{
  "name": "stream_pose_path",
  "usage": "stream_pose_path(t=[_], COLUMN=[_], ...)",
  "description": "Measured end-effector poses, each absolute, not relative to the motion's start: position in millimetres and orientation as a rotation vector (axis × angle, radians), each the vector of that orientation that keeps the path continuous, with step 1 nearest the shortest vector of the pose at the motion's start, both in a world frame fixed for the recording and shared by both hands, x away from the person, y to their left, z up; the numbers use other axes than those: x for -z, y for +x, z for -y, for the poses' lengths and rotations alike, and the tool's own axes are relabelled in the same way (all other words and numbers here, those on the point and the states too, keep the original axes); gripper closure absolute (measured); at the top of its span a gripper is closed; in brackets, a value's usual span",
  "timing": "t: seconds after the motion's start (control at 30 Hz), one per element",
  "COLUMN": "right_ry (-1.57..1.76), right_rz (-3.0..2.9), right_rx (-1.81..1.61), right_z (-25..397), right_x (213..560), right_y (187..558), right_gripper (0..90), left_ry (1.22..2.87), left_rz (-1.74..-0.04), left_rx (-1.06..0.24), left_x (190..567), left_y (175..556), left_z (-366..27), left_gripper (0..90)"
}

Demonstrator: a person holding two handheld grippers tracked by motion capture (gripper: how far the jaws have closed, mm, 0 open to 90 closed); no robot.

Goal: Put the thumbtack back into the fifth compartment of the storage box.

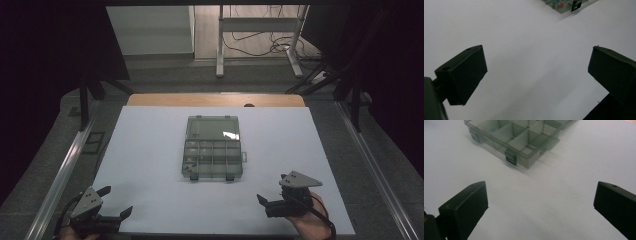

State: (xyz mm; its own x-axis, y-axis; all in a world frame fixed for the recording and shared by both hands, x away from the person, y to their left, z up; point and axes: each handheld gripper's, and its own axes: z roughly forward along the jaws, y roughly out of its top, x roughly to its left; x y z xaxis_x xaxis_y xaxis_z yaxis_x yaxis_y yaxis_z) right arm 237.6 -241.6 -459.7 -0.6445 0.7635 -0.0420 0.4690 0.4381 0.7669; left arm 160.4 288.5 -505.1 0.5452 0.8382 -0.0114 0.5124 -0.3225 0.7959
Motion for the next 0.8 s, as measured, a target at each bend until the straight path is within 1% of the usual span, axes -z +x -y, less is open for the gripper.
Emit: stream_pose_path(t=[0.5, 0.8], right_ry=[1.175, 1.201], right_rz=[-2.190, -2.165], right_rx=[-1.015, -0.977], right_z=[283, 285], right_x=[472, 477], right_y=[206, 203], right_gripper=[0.0, 0.0], left_ry=[2.000, 2.000], left_rz=[-1.098, -1.098], left_rx=[-0.539, -0.540], left_x=[505, 505], left_y=[161, 161], left_z=[-288, -287], left_gripper=[2.6, 2.6])
